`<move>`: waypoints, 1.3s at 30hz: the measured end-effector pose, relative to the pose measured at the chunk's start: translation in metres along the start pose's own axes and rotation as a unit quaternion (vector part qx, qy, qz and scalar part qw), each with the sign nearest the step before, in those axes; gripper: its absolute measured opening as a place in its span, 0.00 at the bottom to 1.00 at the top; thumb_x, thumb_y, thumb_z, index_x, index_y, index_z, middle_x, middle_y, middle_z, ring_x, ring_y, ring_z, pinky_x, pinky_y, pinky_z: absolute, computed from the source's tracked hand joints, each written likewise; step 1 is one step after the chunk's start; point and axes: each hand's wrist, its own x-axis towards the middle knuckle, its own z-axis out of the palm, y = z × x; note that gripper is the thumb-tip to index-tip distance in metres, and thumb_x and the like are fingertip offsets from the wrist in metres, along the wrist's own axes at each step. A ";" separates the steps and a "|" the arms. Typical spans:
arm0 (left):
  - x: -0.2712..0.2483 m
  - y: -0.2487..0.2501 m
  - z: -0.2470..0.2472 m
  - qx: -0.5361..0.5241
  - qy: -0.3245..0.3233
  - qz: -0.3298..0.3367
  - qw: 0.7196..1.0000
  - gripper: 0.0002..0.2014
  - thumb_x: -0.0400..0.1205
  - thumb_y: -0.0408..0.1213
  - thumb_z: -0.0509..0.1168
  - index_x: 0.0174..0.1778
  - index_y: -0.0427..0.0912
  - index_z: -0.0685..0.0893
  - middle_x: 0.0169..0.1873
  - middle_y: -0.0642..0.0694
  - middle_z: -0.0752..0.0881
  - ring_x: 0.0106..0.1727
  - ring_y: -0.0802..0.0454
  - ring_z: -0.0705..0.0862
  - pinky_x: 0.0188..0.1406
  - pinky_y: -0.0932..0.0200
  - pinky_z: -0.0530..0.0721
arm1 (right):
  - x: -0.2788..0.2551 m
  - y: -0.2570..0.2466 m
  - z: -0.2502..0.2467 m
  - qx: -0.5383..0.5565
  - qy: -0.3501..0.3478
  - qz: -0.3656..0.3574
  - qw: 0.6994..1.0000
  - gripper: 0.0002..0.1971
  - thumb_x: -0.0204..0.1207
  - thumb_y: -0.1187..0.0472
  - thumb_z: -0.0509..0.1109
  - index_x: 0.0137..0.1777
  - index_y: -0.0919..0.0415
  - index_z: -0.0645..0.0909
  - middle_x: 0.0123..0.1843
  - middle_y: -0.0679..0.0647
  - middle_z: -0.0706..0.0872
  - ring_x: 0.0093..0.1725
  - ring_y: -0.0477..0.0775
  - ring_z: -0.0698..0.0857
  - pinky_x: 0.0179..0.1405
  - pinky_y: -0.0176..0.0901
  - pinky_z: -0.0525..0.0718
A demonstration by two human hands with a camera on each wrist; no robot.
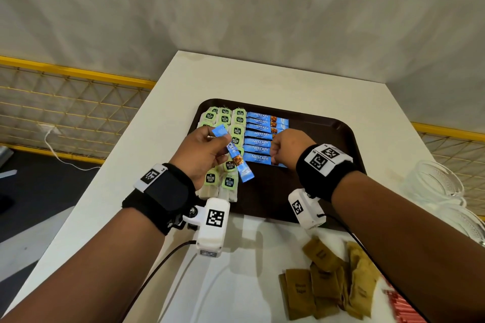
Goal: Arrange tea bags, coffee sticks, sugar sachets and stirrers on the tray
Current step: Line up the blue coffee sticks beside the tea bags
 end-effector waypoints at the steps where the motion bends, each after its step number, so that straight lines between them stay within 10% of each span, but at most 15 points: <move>1: 0.000 0.000 0.000 -0.008 -0.003 0.001 1.000 0.05 0.82 0.32 0.66 0.41 0.42 0.79 0.38 0.44 0.84 0.35 0.55 0.82 0.34 0.66 0.85 | -0.002 0.001 0.000 0.026 0.031 -0.007 0.999 0.06 0.75 0.60 0.71 0.47 0.60 0.87 0.51 0.52 0.90 0.54 0.52 0.87 0.58 0.46 0.83; 6: -0.001 -0.001 0.000 -0.030 0.015 0.006 0.999 0.04 0.80 0.31 0.68 0.42 0.40 0.79 0.39 0.41 0.86 0.35 0.55 0.86 0.42 0.62 0.88 | -0.030 -0.014 -0.004 0.242 0.042 -0.109 0.963 0.14 0.79 0.49 0.67 0.47 0.61 0.85 0.46 0.56 0.89 0.45 0.55 0.88 0.50 0.52 0.86; 18: -0.008 -0.002 0.006 -0.053 -0.036 -0.030 0.997 0.04 0.78 0.31 0.70 0.44 0.36 0.82 0.39 0.38 0.89 0.34 0.56 0.89 0.41 0.64 0.90 | -0.050 0.005 -0.004 0.467 -0.084 -0.081 0.876 0.02 0.77 0.63 0.71 0.48 0.60 0.83 0.34 0.53 0.87 0.27 0.43 0.82 0.26 0.31 0.74; 23: -0.009 -0.004 0.002 -0.030 -0.005 -0.043 0.999 0.06 0.80 0.36 0.69 0.46 0.38 0.81 0.42 0.43 0.86 0.40 0.52 0.87 0.39 0.64 0.89 | -0.044 0.023 -0.002 0.308 -0.063 -0.046 0.948 0.06 0.75 0.63 0.74 0.46 0.66 0.86 0.35 0.53 0.89 0.27 0.43 0.82 0.24 0.28 0.77; 29: -0.012 -0.008 -0.001 0.003 0.009 -0.056 0.998 0.11 0.81 0.41 0.68 0.53 0.39 0.80 0.41 0.46 0.85 0.37 0.56 0.85 0.33 0.66 0.85 | -0.037 0.021 0.006 0.112 -0.048 -0.008 0.993 0.09 0.72 0.57 0.76 0.45 0.63 0.89 0.46 0.57 0.91 0.43 0.52 0.87 0.52 0.47 0.88; 39: -0.022 -0.005 -0.009 0.007 0.023 -0.049 0.999 0.05 0.82 0.39 0.67 0.47 0.41 0.81 0.41 0.47 0.85 0.40 0.55 0.84 0.35 0.63 0.81 | -0.034 0.001 0.005 -0.022 -0.011 -0.056 0.998 0.06 0.70 0.62 0.76 0.47 0.60 0.88 0.49 0.51 0.90 0.52 0.50 0.87 0.56 0.41 0.82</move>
